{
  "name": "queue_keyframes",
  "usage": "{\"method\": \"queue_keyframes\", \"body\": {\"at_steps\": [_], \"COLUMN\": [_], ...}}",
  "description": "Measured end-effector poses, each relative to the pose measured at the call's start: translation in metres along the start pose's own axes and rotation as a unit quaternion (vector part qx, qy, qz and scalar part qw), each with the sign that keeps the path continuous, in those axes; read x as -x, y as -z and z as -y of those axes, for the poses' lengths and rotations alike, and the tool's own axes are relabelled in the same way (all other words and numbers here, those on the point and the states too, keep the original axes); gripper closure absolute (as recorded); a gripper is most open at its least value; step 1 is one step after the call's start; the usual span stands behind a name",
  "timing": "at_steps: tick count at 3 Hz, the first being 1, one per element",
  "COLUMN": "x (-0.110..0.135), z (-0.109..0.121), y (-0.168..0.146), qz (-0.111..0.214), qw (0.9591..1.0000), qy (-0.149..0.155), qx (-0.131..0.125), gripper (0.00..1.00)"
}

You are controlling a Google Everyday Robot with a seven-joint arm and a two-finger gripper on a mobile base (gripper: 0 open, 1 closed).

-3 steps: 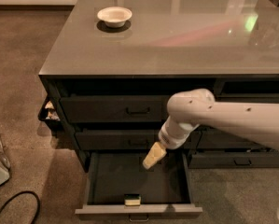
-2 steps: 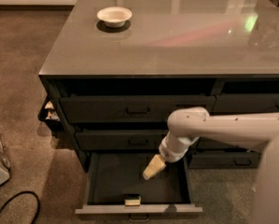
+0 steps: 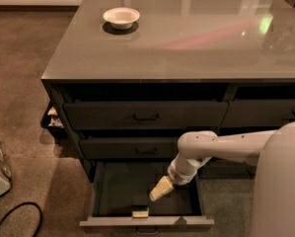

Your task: Pick sponge from bottom drawer and place on counter

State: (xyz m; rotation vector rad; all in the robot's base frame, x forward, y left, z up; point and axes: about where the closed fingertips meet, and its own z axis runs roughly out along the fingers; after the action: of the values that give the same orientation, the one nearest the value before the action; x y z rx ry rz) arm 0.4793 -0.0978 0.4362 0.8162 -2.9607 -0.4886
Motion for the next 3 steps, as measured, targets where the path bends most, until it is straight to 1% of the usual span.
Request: {"method": "queue_keyframes", "body": {"at_steps": [1,2,3], "x": [0.01,0.033,0.051], "z": [-0.002,0.009,0.029], "y": [-0.007,-0.032,-0.076], "qz": [-0.017,-0.019,-0.015], "qw": [0.9998,0.999,0.9964], "qy": [-0.008,-0.038,-0.083], "qx": [-0.009,-0.014,-0.005], "gripper": [0.0,0.0,0.0]}}
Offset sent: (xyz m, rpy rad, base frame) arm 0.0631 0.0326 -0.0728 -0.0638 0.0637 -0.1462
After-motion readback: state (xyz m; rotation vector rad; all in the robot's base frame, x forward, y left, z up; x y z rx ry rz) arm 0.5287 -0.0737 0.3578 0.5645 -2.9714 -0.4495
